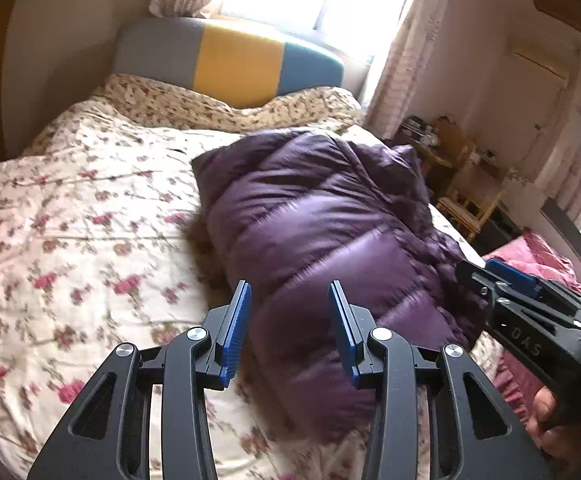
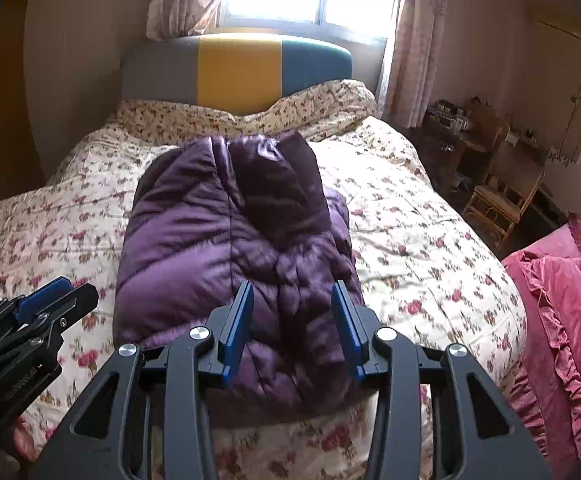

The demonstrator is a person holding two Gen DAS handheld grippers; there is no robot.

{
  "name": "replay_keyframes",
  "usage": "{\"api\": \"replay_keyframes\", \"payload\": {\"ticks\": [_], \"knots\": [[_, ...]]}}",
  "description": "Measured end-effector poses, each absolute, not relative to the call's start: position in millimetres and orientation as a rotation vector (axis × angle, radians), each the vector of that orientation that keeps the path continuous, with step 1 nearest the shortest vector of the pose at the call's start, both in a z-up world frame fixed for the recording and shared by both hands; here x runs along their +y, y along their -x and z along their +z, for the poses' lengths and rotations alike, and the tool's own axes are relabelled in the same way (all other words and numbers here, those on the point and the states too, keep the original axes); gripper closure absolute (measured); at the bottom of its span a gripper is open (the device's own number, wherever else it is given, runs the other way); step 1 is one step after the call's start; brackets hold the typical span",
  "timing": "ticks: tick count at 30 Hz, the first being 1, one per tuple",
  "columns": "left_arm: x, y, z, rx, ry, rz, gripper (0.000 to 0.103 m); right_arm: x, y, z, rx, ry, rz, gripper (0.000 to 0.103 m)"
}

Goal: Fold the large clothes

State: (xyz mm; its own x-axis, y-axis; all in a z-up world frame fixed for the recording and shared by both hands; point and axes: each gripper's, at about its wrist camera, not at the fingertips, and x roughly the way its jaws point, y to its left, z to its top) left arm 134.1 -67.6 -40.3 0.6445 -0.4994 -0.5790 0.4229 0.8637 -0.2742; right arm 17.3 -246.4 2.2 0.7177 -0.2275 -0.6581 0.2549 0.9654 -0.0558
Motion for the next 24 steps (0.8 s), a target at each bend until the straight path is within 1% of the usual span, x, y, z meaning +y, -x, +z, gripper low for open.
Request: {"api": "replay_keyframes", "payload": {"ticks": [13,21,24], "knots": [[-76,-178,-39,0.708,0.084,-0.488,0.064,-253,-74,0,0.728,-0.036,-0.278,0.063],[-94,-200,-41,0.720,0.074,-0.500,0.064,-281,-101,-27,0.796,-0.056,-0.302,0.064],[-102,-207,-43,0.729,0.068,-0.507,0.064,-288,-105,-37,0.818,-0.055,-0.305,0.066]]}}
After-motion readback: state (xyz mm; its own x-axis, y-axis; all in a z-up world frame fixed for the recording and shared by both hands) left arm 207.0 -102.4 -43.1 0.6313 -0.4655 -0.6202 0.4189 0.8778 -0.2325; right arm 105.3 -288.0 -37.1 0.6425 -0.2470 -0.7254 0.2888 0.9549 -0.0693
